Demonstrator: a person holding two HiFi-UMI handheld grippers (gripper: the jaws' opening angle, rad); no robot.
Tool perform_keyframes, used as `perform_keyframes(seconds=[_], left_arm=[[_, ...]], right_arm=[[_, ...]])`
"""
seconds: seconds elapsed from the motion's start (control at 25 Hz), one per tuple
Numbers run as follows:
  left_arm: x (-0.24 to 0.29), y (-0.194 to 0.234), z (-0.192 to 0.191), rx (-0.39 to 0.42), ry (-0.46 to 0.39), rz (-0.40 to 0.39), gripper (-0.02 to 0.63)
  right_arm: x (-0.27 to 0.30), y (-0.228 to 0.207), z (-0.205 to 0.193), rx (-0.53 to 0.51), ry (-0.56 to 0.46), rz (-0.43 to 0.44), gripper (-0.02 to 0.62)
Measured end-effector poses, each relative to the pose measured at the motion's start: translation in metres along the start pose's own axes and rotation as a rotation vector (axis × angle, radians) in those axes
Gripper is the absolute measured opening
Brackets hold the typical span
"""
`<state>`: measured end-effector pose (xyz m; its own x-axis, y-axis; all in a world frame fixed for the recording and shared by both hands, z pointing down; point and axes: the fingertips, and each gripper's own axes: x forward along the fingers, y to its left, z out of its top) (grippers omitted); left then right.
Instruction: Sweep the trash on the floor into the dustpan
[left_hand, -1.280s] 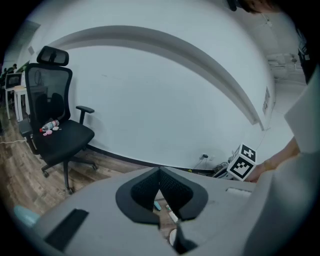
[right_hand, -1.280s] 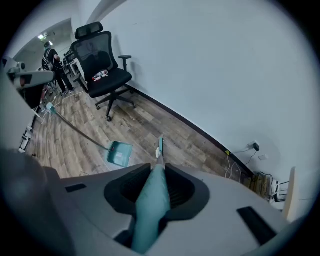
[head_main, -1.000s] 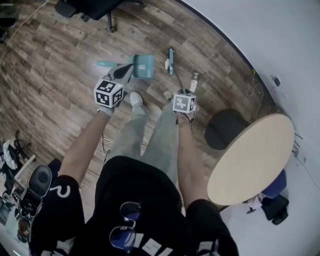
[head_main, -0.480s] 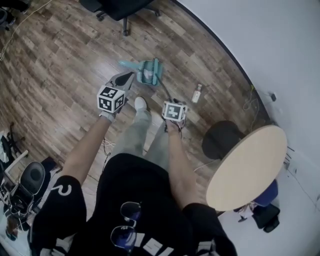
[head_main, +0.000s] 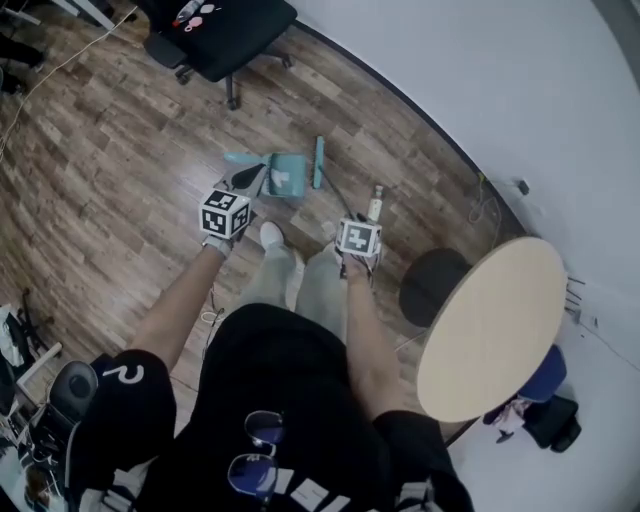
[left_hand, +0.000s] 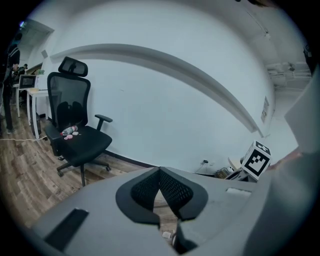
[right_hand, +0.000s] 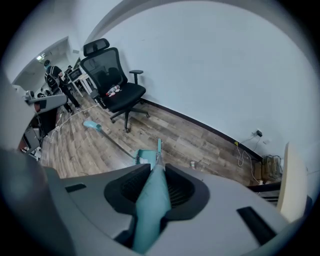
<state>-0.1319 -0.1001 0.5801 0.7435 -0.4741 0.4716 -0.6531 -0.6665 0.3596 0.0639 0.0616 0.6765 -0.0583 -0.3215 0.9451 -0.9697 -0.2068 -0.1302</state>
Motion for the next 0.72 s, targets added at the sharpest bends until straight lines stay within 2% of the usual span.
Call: perform_keyframes(seconds=[0.24, 0.4, 0.52, 0.72], left_arm=[[0.034, -0.057, 0.028, 0.063, 0.013, -0.071, -0.002], [0.064, -0.106, 0.039, 0.121, 0.037, -0.133, -0.002], [0.089, -0.148, 0.042, 0.164, 0.058, -0.183, -0.002], [0.133, -0.223, 0.039, 0.229, 0.100, -0.268, -0.002]], right_arm=[[-0.037, -0.072, -0.002, 0.114, -0.058, -0.040, 0.084], [-0.059, -0.132, -0.022, 0.207, -0.044, -0.102, 0.084], [-0.072, -0.180, -0.024, 0.248, -0.116, -0.133, 0.084], [-0.096, -0.263, -0.069, 0.360, -0.073, -0.216, 0.084]])
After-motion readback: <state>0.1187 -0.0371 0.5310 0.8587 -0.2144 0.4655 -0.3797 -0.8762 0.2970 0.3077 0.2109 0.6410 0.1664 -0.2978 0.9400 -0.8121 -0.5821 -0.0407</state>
